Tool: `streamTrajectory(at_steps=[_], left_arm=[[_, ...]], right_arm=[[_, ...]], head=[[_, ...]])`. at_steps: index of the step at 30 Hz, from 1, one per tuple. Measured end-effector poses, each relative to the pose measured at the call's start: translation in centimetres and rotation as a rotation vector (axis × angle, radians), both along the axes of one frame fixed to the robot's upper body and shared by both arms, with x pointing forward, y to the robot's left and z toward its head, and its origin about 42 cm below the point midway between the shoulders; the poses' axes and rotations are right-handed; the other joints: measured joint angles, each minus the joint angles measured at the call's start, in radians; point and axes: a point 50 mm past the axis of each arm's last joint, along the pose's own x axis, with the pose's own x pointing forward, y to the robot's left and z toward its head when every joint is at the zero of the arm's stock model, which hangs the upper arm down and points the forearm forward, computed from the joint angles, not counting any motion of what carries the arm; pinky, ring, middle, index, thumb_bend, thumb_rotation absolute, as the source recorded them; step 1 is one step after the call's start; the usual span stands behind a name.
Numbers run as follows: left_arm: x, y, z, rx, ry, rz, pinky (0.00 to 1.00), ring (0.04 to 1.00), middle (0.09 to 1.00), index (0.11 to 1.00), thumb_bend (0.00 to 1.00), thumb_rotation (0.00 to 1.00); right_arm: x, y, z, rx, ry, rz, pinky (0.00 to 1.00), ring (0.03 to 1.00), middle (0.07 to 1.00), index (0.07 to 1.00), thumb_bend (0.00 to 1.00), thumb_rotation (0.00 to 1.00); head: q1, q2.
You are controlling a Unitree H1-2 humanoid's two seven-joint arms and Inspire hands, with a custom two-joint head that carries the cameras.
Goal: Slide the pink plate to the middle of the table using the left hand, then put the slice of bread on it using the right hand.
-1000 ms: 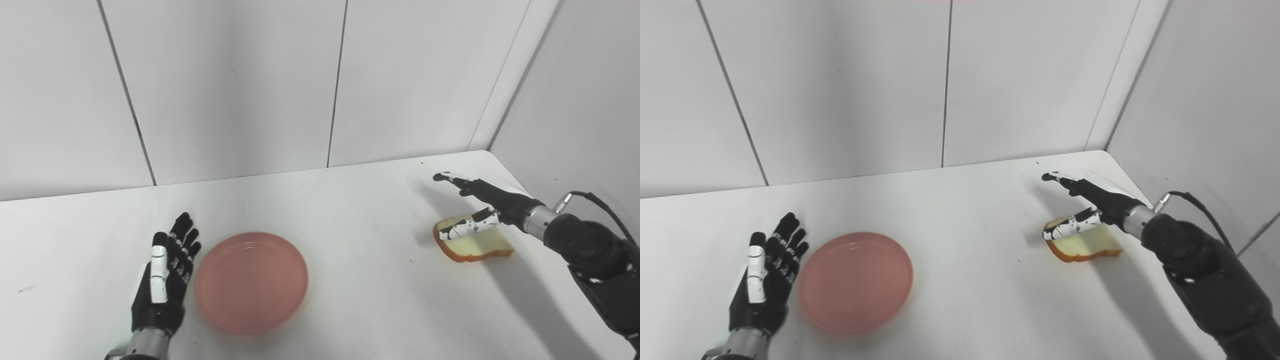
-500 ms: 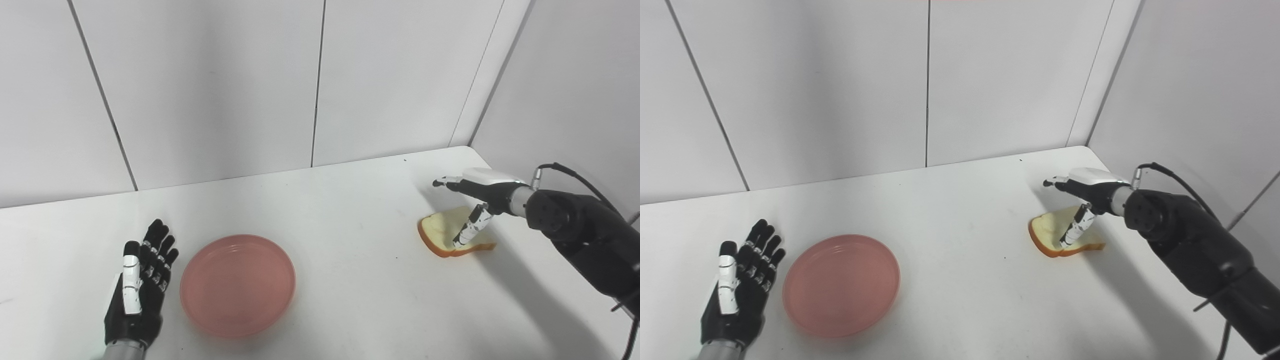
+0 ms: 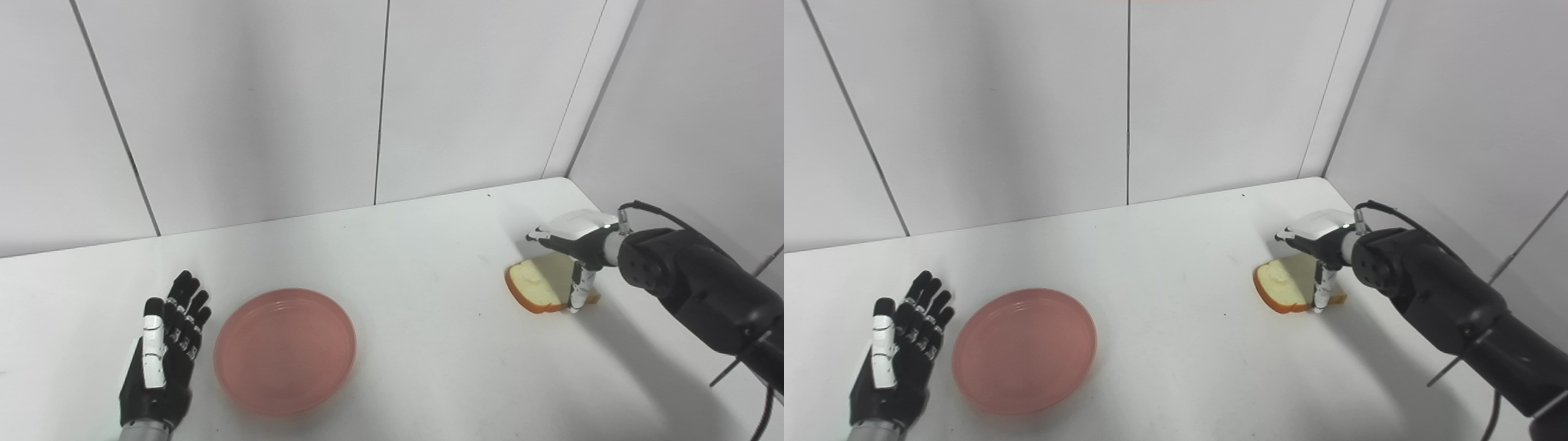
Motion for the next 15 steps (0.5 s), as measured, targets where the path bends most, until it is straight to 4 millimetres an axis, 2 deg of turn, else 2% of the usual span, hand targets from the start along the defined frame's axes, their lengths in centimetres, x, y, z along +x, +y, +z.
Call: streamTrajectory(at_steps=[6,13,15], left_arm=[[0.0,0.0,0.0,-0.01,0.001,-0.001,1.0,0.985,0.981,0.906,0.68,0.97],[0.0,0.0,0.0,-0.021,-0.003,-0.015,1.0,0.987,0.983,0.911,0.68,1.0],[0.0,0.0,0.0,-0.021,-0.002,-0.015,1.0,0.983,0.983,0.912,0.68,1.0]], right_arm=[[0.4,-0.1,-1.3,0.022,0.028,-0.013,1.0,1.0,1.0,0.994,1.0,0.25],[1.1,0.1,-1.9,0.036,0.002,-0.003,1.0,1.0,1.0,0.99,1.0,0.19],[1.2,0.2,-2.1,0.043,-0.011,0.001,1.0,1.0,1.0,0.97,0.96,0.15]], head=[[0.0,0.0],[0.0,0.001],[0.0,0.002]])
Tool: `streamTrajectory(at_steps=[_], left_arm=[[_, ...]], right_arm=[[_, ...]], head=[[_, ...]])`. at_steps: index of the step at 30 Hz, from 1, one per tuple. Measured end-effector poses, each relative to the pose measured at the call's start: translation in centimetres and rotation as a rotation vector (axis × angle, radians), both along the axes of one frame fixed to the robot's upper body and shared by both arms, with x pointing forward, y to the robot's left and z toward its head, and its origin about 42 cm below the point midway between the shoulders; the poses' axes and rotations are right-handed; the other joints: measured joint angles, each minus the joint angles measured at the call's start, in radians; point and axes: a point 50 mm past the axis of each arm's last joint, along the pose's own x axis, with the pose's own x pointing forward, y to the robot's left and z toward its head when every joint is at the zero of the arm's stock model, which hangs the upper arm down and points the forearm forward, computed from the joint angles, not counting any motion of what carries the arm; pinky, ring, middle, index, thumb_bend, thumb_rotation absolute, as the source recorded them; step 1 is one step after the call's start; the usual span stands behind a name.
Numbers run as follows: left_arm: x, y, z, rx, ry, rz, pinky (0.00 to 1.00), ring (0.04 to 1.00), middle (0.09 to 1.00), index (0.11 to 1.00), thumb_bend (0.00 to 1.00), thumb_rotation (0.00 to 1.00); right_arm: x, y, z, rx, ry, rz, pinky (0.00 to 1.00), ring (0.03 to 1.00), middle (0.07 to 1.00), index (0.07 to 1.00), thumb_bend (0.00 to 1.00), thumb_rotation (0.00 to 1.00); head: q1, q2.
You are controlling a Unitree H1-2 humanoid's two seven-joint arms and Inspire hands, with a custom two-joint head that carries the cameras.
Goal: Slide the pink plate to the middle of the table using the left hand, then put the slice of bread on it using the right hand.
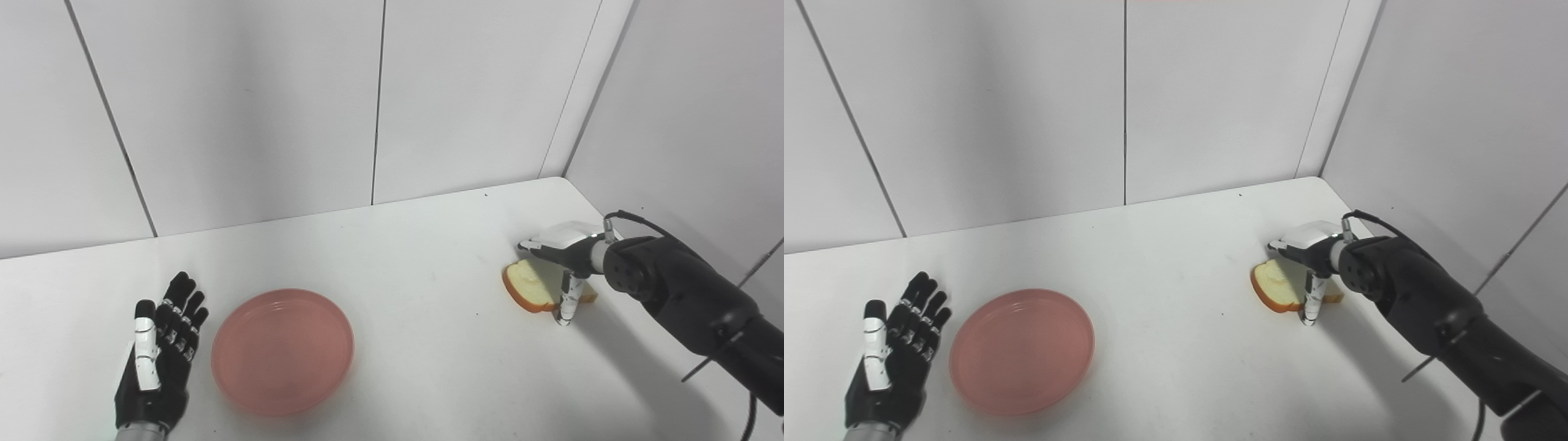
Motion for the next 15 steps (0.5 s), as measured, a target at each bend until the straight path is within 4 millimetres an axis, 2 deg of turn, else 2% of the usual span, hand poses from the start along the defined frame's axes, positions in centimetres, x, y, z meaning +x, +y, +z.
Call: streamTrajectory(at_steps=[3,5,7,8,9,10,11,12,13,15], left_arm=[[0.0,0.0,0.0,0.0,0.0,0.0,1.0,0.988,0.985,0.916,0.69,0.99],[0.0,0.0,0.0,-0.001,0.0,0.0,1.0,0.986,0.983,0.911,0.69,0.98],[0.0,0.0,0.0,-0.001,0.0,0.0,1.0,0.986,0.986,0.908,0.69,0.98],[0.0,0.0,0.0,0.0,0.0,0.0,1.0,0.984,0.985,0.907,0.69,0.98],[0.0,0.0,0.0,0.0,0.001,0.0,1.0,0.98,0.982,0.905,0.69,0.97],[0.0,0.0,0.0,-0.001,0.001,0.0,1.0,0.98,0.982,0.905,0.69,0.97],[0.0,0.0,0.0,-0.001,0.001,0.001,1.0,0.981,0.981,0.906,0.69,0.97],[0.0,0.1,0.0,-0.002,0.001,0.002,1.0,0.981,0.982,0.907,0.69,0.97],[0.0,0.1,0.0,-0.002,0.001,0.003,1.0,0.979,0.98,0.907,0.69,0.97],[0.0,0.1,-0.1,-0.002,0.001,0.003,1.0,0.981,0.983,0.908,0.69,0.97]], right_arm=[[0.2,-0.3,-0.2,0.012,-0.033,-0.007,1.0,1.0,0.997,0.948,0.91,0.13],[0.3,-0.3,-0.4,0.023,-0.06,0.002,1.0,0.989,0.96,0.907,0.89,0.11],[0.3,-0.4,-0.6,0.046,-0.101,0.017,0.93,0.931,0.906,0.846,0.86,0.06],[0.2,-0.5,-0.7,0.056,-0.118,0.025,0.87,0.893,0.875,0.816,0.84,0.04],[0.1,-0.6,-0.8,0.065,-0.135,0.036,0.71,0.786,0.796,0.747,0.8,0.01],[0.0,-0.9,-0.9,0.077,-0.176,0.046,0.69,0.77,0.785,0.738,0.8,0.01],[-0.1,-1.2,-1.0,0.089,-0.207,0.053,0.61,0.702,0.738,0.7,0.75,0.01],[0.0,-1.3,-1.2,0.103,-0.24,0.063,0.54,0.622,0.618,0.601,0.64,0.0],[0.0,-1.3,-1.3,0.11,-0.259,0.071,0.46,0.535,0.532,0.549,0.57,0.0],[0.1,-1.4,-1.4,0.115,-0.298,0.097,0.39,0.463,0.477,0.53,0.53,0.0]], head=[[-0.002,-0.002],[-0.002,-0.002],[0.0,-0.002],[0.0,-0.002],[-0.003,-0.003],[-0.003,-0.003],[-0.003,-0.003],[-0.003,0.0],[-0.003,0.0],[-0.005,0.0]])
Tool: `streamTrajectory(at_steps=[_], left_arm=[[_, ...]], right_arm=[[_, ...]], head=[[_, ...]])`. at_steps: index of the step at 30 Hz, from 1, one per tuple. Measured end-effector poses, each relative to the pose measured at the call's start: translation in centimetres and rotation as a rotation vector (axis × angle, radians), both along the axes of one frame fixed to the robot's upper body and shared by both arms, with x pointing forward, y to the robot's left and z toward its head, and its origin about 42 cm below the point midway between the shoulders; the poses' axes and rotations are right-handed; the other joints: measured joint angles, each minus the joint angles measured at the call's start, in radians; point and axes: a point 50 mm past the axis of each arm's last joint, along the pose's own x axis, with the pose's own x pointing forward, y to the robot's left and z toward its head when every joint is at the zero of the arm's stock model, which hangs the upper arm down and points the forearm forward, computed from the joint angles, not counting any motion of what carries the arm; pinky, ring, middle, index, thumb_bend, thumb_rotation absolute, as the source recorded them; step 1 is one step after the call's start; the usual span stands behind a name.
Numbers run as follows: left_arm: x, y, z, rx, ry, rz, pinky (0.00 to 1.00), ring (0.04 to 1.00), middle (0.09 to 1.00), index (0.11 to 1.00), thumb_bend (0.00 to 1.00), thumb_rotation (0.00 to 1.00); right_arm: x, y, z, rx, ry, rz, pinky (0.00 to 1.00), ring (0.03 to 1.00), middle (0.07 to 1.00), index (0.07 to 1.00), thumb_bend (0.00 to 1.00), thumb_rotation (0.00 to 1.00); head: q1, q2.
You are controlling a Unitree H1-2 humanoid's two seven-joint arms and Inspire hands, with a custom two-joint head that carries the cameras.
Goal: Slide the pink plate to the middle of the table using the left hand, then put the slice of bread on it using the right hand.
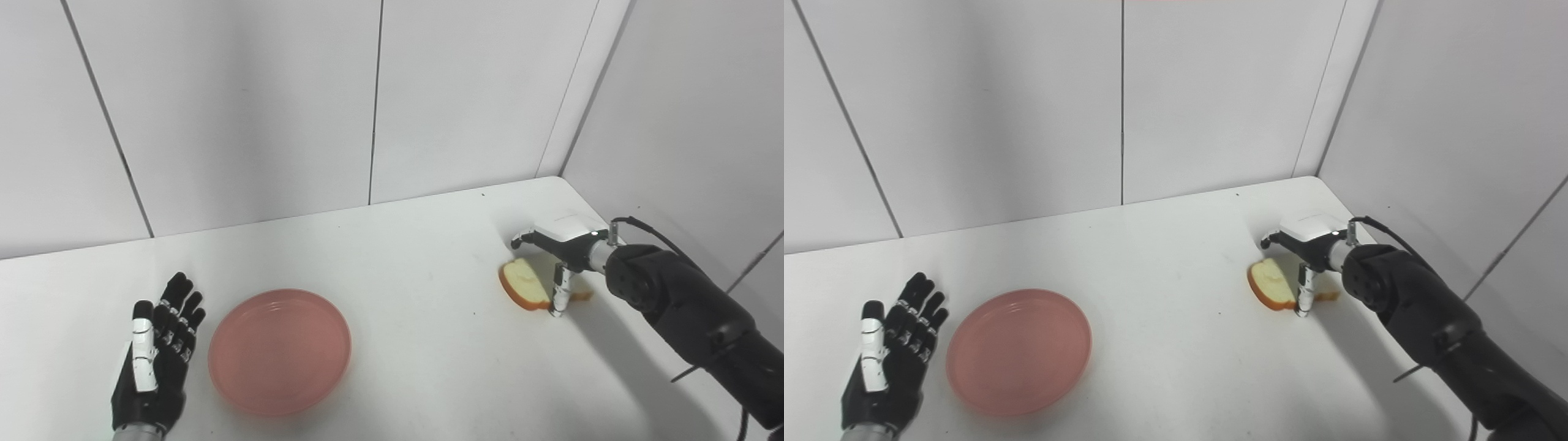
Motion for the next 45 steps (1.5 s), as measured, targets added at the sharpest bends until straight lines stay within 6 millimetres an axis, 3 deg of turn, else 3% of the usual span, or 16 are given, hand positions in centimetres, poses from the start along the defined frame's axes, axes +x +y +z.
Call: streamTrajectory(at_steps=[14,22,24,25,27,28,30,34,36,42,45], left_arm=[[0.1,-0.1,-0.3,-0.008,-0.002,-0.001,1.0,0.982,0.986,0.897,0.7,0.96],[0.0,-0.2,-0.3,-0.011,-0.003,-0.004,1.0,0.983,0.985,0.899,0.7,0.98],[0.0,-0.3,-0.3,-0.009,-0.003,-0.005,1.0,0.982,0.984,0.898,0.7,0.98],[0.0,-0.4,-0.3,-0.006,-0.005,-0.006,0.99,0.971,0.973,0.891,0.7,0.97],[0.0,-0.7,-0.3,0.003,-0.007,-0.003,0.98,0.96,0.961,0.884,0.7,0.97],[-0.1,-0.8,-0.3,0.009,-0.008,0.004,0.98,0.957,0.958,0.882,0.7,0.96],[-0.2,-1.5,-0.3,0.01,-0.005,0.014,0.98,0.962,0.965,0.898,0.68,0.98],[-0.8,-2.9,-0.3,0.001,0.001,0.017,0.98,0.971,0.967,0.911,0.67,0.97],[-0.9,-3.4,-0.3,0.003,0.002,0.016,0.98,0.968,0.966,0.907,0.68,0.97],[-0.9,-4.5,-0.5,0.005,-0.01,-0.002,0.97,0.961,0.957,0.895,0.69,0.98],[-1.0,-5.3,-0.5,0.012,-0.013,-0.015,0.98,0.966,0.961,0.894,0.69,0.99]], right_arm=[[0.3,-0.2,0.6,0.022,-0.114,0.022,0.35,0.424,0.456,0.515,0.53,0.0],[0.3,2.8,3.0,0.022,-0.234,0.12,0.38,0.461,0.47,0.504,0.53,0.0],[0.1,4.1,3.9,0.029,-0.293,0.164,0.38,0.451,0.464,0.508,0.53,0.0],[-0.1,4.9,4.4,0.036,-0.332,0.199,0.36,0.428,0.454,0.511,0.53,0.0],[-0.5,6.4,5.4,0.046,-0.393,0.275,0.36,0.424,0.45,0.516,0.53,0.0],[-0.7,7.1,5.8,0.056,-0.423,0.305,0.36,0.425,0.447,0.518,0.53,0.0],[-1.0,8.2,6.4,0.082,-0.461,0.353,0.35,0.421,0.445,0.52,0.52,0.0],[-1.2,9.7,6.5,0.132,-0.476,0.398,0.35,0.418,0.449,0.517,0.52,0.0],[-1.3,10.5,6.4,0.166,-0.476,0.42,0.35,0.414,0.452,0.514,0.53,0.0],[-0.9,14.0,6.3,0.267,-0.49,0.506,0.36,0.4,0.489,0.536,0.51,0.0],[-0.8,16.4,6.2,0.304,-0.479,0.559,0.35,0.398,0.492,0.536,0.51,0.0]], head=[[-0.002,-0.005],[0.02,-0.002],[0.055,-0.012],[0.108,-0.014],[0.117,-0.014],[0.191,-0.011],[0.213,-0.012],[0.323,-0.011],[0.324,-0.011],[0.461,-0.017],[0.48,-0.015]])
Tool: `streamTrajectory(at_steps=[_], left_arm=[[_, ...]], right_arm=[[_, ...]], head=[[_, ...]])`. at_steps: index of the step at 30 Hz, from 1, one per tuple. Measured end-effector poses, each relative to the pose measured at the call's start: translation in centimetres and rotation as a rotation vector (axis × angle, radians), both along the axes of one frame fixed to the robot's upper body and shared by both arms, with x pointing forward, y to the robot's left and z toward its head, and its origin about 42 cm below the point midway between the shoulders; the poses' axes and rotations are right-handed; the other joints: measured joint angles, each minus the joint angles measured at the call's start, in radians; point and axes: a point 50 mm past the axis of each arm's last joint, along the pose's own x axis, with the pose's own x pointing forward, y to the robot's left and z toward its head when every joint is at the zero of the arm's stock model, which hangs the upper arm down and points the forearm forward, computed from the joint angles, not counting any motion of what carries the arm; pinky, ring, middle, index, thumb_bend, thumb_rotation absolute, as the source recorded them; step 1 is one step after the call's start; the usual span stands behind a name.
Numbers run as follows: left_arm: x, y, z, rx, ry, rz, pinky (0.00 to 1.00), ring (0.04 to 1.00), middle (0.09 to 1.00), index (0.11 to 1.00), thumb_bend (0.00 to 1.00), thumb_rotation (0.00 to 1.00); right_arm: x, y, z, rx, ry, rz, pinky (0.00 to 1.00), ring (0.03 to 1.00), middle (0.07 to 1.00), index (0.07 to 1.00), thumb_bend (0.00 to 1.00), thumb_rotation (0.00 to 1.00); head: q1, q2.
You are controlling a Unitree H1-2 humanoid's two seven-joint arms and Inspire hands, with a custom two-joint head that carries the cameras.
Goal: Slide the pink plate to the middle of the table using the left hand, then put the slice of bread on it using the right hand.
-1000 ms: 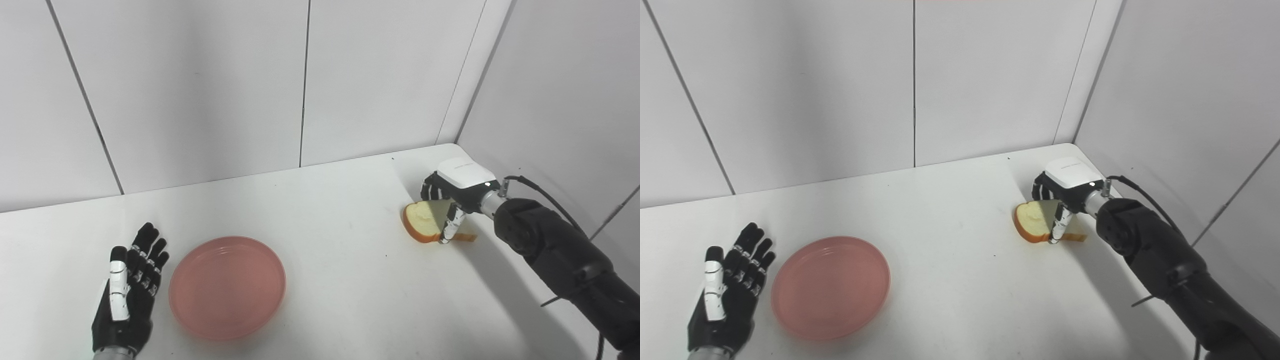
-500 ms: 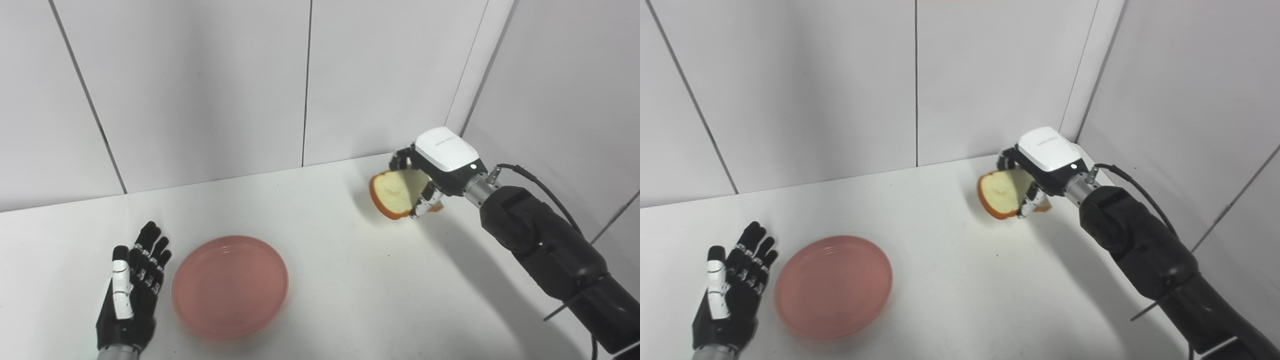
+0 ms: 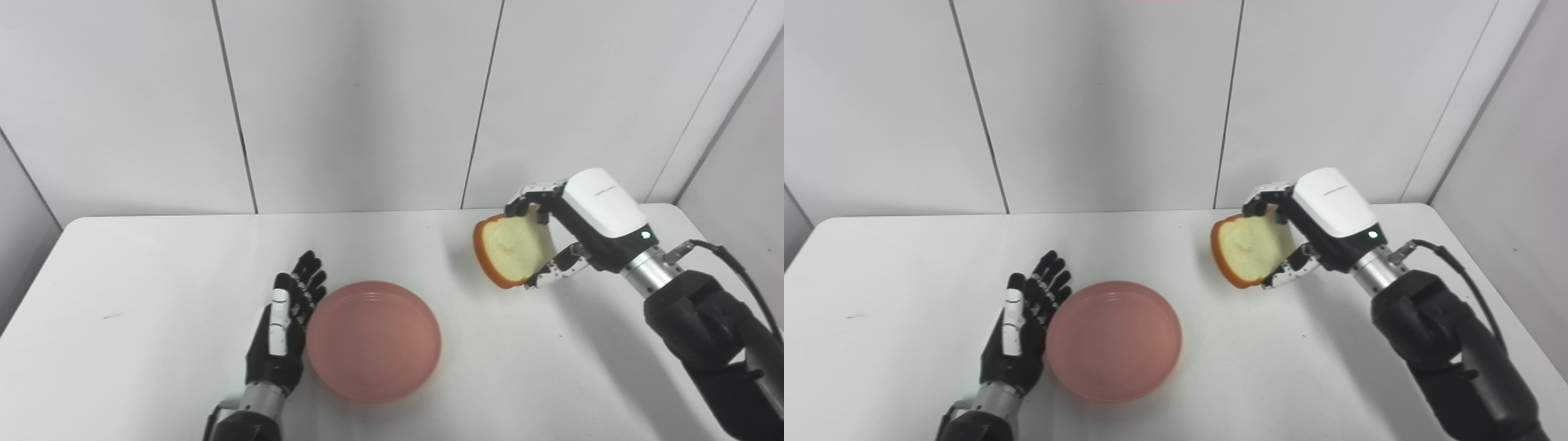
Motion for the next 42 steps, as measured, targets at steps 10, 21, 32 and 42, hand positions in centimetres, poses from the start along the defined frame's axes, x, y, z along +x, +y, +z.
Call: streamTrajectory(at_steps=[10,21,32,42], left_arm=[[0.1,-0.9,0.1,0.006,-0.011,0.0,1.0,0.977,0.975,0.896,0.68,1.0],[0.7,-1.7,0.1,-0.005,-0.01,0.003,1.0,0.978,0.971,0.931,0.67,0.99],[0.8,-1.7,0.1,-0.009,-0.012,0.015,1.0,0.967,0.957,0.918,0.67,0.98],[0.8,-1.7,0.1,-0.014,-0.014,0.015,1.0,0.987,0.974,0.931,0.67,0.99]], right_arm=[[0.9,7.5,-1.0,0.017,0.023,0.178,0.35,0.403,0.478,0.538,0.52,0.0],[0.8,14.2,-3.4,-0.061,0.131,0.281,0.29,0.378,0.469,0.544,0.51,0.0],[2.0,14.8,-7.4,-0.17,0.266,0.25,0.3,0.383,0.485,0.537,0.51,0.0],[2.7,14.0,-8.7,-0.205,0.302,0.213,0.31,0.385,0.478,0.54,0.51,0.0]], head=[[0.026,0.005],[0.015,0.005],[-0.003,0.0],[-0.031,-0.012]])
